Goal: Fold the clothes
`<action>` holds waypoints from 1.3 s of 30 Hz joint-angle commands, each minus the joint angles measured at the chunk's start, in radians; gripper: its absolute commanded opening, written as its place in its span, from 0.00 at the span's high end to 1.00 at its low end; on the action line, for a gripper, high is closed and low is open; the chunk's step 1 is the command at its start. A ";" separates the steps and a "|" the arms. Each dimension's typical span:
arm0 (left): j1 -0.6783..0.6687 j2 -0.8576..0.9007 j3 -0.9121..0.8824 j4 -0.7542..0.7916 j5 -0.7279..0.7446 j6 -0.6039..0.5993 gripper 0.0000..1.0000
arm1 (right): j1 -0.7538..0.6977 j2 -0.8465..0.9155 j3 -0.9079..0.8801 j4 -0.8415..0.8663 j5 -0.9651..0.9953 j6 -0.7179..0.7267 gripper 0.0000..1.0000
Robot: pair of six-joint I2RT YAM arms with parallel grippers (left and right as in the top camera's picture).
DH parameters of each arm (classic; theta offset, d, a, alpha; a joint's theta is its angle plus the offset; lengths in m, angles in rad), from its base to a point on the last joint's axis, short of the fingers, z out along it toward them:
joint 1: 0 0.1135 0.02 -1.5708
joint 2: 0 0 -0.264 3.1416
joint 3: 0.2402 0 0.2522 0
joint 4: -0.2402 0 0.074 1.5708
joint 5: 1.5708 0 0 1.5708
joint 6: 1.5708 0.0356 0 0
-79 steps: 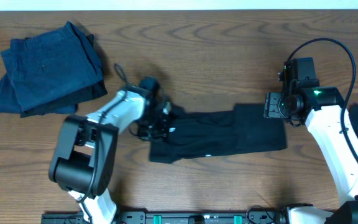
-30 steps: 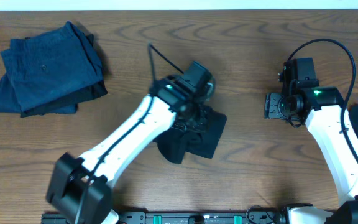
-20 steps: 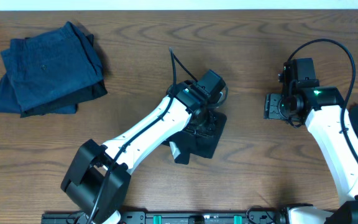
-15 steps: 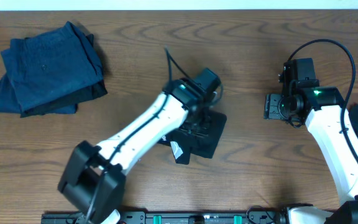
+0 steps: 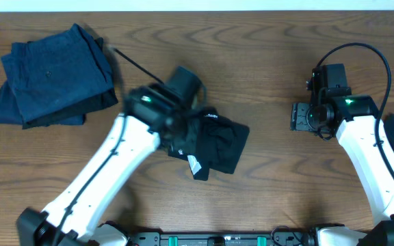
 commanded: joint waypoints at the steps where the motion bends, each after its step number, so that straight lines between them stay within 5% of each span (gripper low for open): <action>1: -0.060 0.014 -0.100 0.037 0.008 -0.013 0.57 | -0.005 -0.005 0.015 0.000 0.009 0.007 0.29; 14: -0.295 0.014 -0.288 0.265 -0.187 -0.013 0.55 | -0.005 -0.005 0.015 0.000 0.009 0.007 0.28; 23: -0.371 0.016 -0.356 0.385 -0.339 0.070 0.30 | -0.005 -0.005 0.015 0.004 0.010 0.008 0.28; 32: -0.371 0.057 -0.359 0.468 -0.436 0.090 0.29 | -0.005 -0.005 0.014 0.003 0.009 0.008 0.28; 34: -0.371 0.077 -0.359 0.500 -0.439 0.090 0.35 | -0.005 -0.004 0.014 0.002 0.009 0.008 0.28; 39: -0.370 0.111 -0.359 0.543 -0.495 0.089 0.94 | -0.005 -0.005 0.014 -0.006 0.009 0.007 0.28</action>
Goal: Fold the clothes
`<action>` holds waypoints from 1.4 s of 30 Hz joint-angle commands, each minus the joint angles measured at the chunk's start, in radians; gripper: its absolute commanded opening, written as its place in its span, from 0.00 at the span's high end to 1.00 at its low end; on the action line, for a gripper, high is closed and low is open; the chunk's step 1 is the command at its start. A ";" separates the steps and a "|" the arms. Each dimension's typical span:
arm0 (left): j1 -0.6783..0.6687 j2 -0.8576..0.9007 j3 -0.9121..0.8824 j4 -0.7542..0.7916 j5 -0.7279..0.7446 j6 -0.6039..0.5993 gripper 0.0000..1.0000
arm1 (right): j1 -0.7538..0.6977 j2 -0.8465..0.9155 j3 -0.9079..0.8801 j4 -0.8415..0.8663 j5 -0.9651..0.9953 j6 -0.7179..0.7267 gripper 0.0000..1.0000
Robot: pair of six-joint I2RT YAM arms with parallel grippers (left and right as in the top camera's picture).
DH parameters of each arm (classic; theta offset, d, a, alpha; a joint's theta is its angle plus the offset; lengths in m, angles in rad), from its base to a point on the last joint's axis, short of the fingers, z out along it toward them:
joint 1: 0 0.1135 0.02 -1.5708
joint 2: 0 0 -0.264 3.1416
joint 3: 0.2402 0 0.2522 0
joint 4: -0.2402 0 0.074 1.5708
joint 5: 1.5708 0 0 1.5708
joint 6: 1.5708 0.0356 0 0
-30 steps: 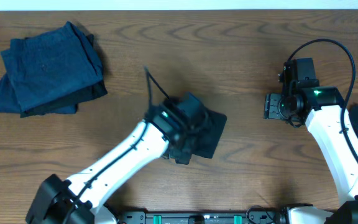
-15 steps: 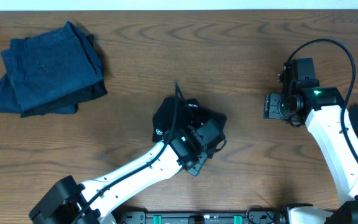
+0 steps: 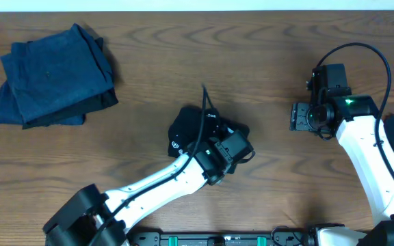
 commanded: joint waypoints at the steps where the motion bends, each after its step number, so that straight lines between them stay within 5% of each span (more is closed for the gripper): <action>1: 0.000 0.015 -0.005 0.010 -0.113 0.003 0.94 | -0.005 -0.004 0.014 -0.002 0.009 0.008 0.28; 5: 0.000 -0.022 0.042 -0.007 -0.266 0.003 0.94 | -0.005 -0.004 0.014 0.000 0.009 0.008 0.28; 9: 0.011 -0.089 0.129 0.003 -0.270 0.024 0.94 | -0.005 -0.004 0.014 -0.001 0.009 0.008 0.28; 16: 0.055 -0.091 0.146 0.082 -0.009 0.021 0.94 | -0.005 -0.004 0.014 0.000 0.009 0.008 0.28; 29: 0.057 0.076 0.146 0.113 0.209 0.021 0.94 | -0.005 -0.004 0.014 -0.004 0.009 0.008 0.28; 37: 0.058 -0.050 0.164 0.142 0.282 0.095 0.83 | -0.005 -0.004 0.014 0.000 0.010 0.008 0.28; 39: 0.072 -0.116 0.167 0.144 0.263 0.113 0.68 | -0.005 -0.004 0.014 0.009 0.006 0.001 0.27; 42: 0.123 -0.212 0.167 0.106 0.185 0.113 0.61 | -0.003 -0.004 0.014 0.022 -0.088 -0.095 0.27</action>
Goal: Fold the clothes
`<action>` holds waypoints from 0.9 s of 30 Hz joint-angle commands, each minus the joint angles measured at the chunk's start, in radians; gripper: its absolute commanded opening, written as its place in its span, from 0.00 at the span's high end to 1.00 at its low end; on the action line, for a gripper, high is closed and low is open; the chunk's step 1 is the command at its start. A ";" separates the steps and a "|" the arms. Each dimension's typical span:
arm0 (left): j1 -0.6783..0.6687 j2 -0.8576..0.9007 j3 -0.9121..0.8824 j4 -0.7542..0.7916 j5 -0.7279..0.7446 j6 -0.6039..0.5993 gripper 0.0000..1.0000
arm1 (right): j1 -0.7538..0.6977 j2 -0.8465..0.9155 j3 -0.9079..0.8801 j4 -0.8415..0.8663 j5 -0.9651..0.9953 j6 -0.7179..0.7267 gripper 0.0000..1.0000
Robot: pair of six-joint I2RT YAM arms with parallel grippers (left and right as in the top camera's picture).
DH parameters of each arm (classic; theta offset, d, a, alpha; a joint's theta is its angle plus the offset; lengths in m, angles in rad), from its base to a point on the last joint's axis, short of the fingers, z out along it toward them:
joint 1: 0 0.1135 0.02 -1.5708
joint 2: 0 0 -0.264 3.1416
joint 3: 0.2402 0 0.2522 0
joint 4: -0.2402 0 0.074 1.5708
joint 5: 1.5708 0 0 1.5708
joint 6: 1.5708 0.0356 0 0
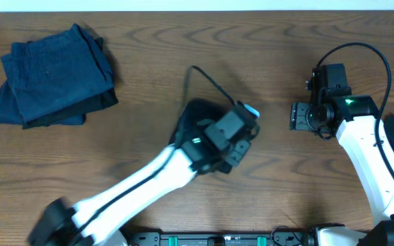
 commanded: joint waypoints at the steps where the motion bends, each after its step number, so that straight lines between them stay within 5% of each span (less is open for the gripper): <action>1: 0.072 -0.124 0.026 -0.042 -0.092 0.028 0.60 | -0.002 -0.005 0.014 0.011 -0.127 -0.118 0.27; 7: 0.296 -0.185 0.025 -0.130 -0.121 0.027 0.56 | 0.014 -0.002 0.012 0.013 -0.443 -0.196 0.26; 14: 0.506 -0.043 0.024 -0.137 0.147 0.028 0.56 | 0.193 0.014 -0.068 0.064 -0.521 -0.161 0.26; 27: 0.528 0.227 0.024 -0.147 0.317 0.073 0.57 | 0.456 0.016 -0.297 0.385 -0.505 0.106 0.26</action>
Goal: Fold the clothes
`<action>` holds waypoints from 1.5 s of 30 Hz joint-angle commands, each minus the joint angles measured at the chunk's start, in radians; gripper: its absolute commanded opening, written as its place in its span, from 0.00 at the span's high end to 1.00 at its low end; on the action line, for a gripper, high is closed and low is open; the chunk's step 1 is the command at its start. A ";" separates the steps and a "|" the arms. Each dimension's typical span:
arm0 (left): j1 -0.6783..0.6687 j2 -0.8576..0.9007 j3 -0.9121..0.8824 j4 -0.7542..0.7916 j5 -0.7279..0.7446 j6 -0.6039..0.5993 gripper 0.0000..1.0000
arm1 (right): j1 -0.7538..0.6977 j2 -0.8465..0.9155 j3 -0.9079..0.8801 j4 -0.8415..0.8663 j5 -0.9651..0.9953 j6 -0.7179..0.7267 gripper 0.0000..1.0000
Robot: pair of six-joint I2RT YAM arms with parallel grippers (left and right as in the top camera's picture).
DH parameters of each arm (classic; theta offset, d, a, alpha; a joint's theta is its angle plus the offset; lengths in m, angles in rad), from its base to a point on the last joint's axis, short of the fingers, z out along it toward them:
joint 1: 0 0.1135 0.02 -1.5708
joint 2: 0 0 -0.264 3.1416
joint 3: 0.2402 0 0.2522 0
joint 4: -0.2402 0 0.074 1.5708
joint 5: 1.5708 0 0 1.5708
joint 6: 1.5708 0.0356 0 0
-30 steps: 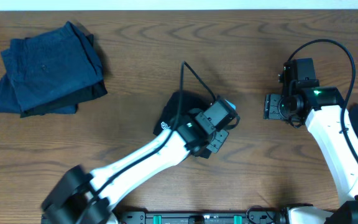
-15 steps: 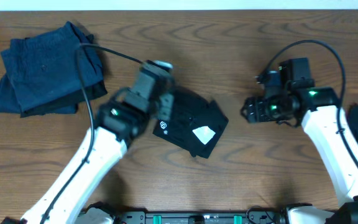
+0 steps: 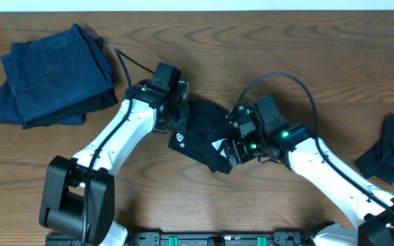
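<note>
A black garment (image 3: 200, 131), folded into a compact slab with a white tag (image 3: 217, 145) showing, lies mid-table. My left gripper (image 3: 175, 120) is down at its left edge. From the other side my right gripper (image 3: 230, 150) is at its right edge, beside the tag. Both sets of fingers are dark against the dark cloth, so the overhead view does not show how the jaws stand or whether they hold the cloth.
A folded pile of blue clothes (image 3: 46, 75) sits at the back left. A crumpled dark garment (image 3: 390, 157) lies at the right edge. Cables loop up from both wrists.
My left gripper was over the garment's right side and is now at its left edge. My right arm has left its spot at the back right and reaches the garment's right edge. A crumpled garment now shows at the right.
My left arm first lay over the black garment from the left, with the right arm parked at the back right. Then the left gripper was at the garment's right front corner, then on its right side. Now both grippers flank the folded garment.
</note>
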 commanded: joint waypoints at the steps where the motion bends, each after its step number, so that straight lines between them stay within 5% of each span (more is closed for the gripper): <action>1: 0.002 0.019 0.008 -0.003 0.046 0.044 0.57 | 0.029 0.005 -0.039 0.016 -0.005 0.090 0.26; 19: 0.001 0.089 0.005 -0.019 0.047 0.056 0.56 | 0.042 0.092 -0.133 0.228 -0.034 0.214 0.37; 21: 0.002 0.089 0.005 -0.034 0.046 0.056 0.56 | 0.050 0.116 -0.133 0.239 -0.034 0.237 0.56; 23: 0.002 0.089 0.005 -0.051 0.046 0.056 0.56 | 0.054 0.123 -0.133 0.241 -0.034 0.239 0.95; 24: 0.001 0.089 0.005 -0.058 0.046 0.056 0.56 | 0.053 0.122 -0.132 0.242 -0.034 0.239 0.99; 45: 0.001 0.089 -0.079 -0.069 0.038 0.056 0.56 | -0.160 -0.069 -0.125 0.086 0.085 0.192 0.99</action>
